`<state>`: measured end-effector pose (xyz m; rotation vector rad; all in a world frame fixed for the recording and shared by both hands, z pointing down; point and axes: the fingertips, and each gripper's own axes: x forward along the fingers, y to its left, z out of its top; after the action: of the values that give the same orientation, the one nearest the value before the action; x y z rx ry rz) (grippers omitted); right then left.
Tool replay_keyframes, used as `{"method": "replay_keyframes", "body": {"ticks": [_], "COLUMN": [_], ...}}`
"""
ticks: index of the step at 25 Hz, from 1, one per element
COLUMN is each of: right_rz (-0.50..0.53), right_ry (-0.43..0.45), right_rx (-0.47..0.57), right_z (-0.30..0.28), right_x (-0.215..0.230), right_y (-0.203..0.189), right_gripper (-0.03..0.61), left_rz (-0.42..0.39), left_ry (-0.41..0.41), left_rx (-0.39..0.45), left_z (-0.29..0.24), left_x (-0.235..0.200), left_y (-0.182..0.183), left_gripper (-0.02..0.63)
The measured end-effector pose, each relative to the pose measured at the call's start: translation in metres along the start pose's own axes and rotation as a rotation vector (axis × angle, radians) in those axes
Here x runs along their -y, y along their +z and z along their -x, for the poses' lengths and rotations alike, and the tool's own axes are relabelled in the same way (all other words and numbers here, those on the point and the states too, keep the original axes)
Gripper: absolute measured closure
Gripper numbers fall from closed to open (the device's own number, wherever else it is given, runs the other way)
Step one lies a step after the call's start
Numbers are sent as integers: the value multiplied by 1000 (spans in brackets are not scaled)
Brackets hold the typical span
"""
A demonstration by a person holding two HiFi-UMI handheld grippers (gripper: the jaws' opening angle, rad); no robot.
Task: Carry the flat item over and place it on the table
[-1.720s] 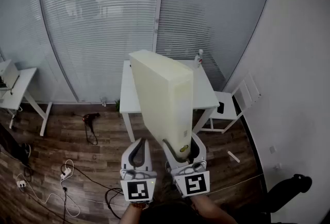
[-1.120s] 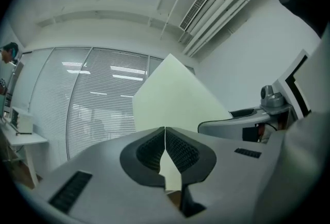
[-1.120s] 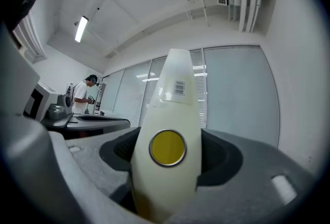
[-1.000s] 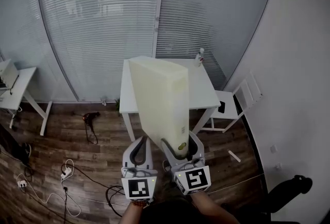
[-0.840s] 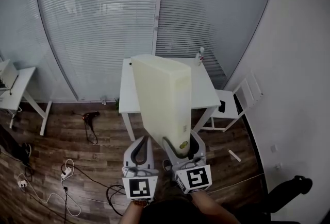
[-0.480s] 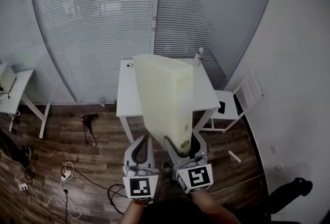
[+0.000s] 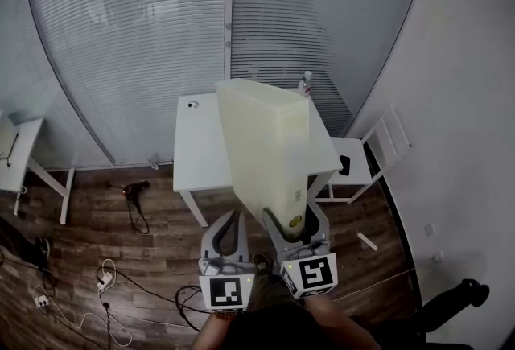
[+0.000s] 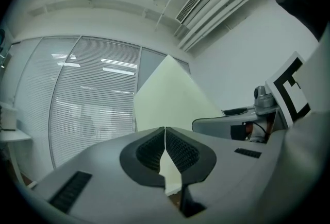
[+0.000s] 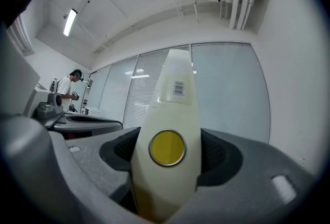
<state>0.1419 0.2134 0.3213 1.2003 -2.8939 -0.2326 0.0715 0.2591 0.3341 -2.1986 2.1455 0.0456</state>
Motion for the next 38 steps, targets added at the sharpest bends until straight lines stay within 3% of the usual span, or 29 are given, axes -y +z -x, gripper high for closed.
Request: {"method": "replay_keyframes", "body": {"ticks": [23,31,34,38], "right_rz": [-74,-58,-94,-149], "right_ry": [2,54,91,125], "right_rx": [-64,-98,-122,-128], "right_z": [-104,-141,-155,-170], "right_x": [123,168,179,192], "right_y": [-67,-98,-119,-138], "right_gripper": [267,268,274,277], "left_rz": [-28,-16,-44,-2], "left_ry": [-9,39,60,116], "left_rx": [-146,-177,-187,-215], "left_z": [-149,-207,-224,-239], "left_x": [15,14,14,14], "left_y": [-53,-70,-77,-83], "left_gripper": [614,612,613,613]}}
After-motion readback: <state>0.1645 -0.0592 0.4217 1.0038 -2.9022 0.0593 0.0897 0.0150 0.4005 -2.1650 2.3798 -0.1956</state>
